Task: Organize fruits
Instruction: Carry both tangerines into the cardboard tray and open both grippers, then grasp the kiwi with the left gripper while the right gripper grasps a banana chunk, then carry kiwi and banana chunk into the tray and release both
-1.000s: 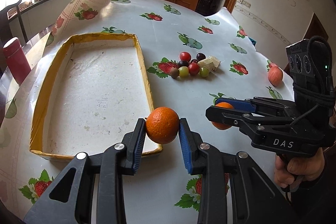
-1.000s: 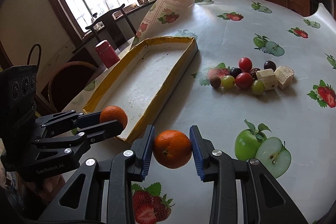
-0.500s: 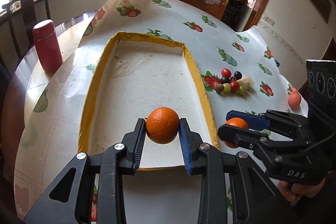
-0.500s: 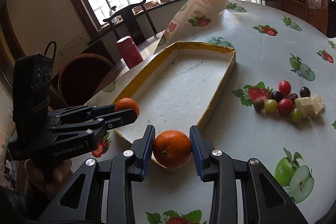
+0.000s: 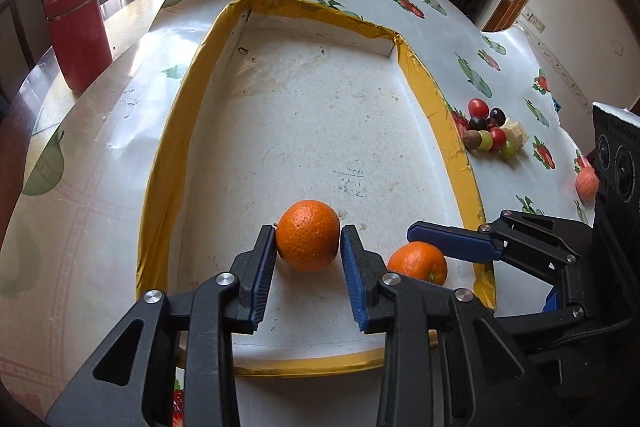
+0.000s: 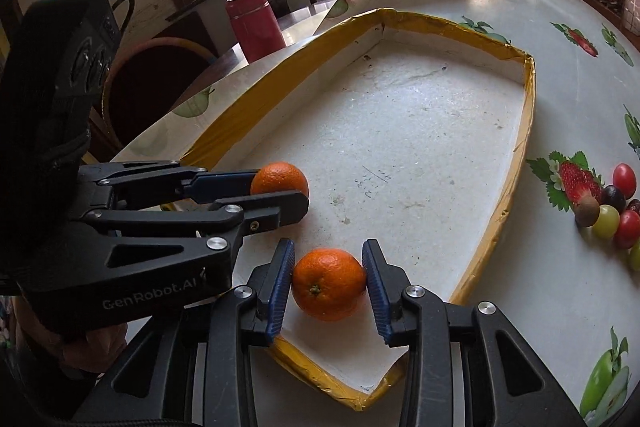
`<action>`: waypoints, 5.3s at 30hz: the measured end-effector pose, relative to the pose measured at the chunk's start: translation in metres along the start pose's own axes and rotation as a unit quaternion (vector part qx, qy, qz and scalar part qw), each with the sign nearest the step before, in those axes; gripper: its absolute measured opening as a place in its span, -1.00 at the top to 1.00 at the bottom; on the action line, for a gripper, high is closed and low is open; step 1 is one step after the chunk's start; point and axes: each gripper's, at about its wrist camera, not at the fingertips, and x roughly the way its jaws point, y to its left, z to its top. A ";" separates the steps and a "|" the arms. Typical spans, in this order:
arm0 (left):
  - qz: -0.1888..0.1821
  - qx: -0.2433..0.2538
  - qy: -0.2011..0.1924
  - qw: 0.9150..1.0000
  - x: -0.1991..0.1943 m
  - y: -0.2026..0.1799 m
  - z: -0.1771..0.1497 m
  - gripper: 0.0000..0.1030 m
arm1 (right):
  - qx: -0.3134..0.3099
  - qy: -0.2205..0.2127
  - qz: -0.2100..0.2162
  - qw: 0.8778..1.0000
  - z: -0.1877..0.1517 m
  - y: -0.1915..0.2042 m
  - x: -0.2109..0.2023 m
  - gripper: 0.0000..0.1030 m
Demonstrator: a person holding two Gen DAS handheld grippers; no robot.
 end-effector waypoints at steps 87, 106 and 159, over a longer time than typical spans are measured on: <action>-0.051 0.136 0.025 0.989 0.080 -0.194 0.051 0.66 | 0.268 -0.141 -0.112 0.946 -0.072 -0.261 -0.130 0.27; -0.052 0.135 -0.017 0.989 0.024 -0.183 0.027 0.66 | 0.229 -0.158 -0.090 0.956 -0.081 -0.195 -0.152 0.27; 0.064 -0.005 -0.012 0.998 0.017 0.009 0.080 0.66 | 0.058 -0.075 -0.034 0.995 0.043 -0.032 -0.016 0.27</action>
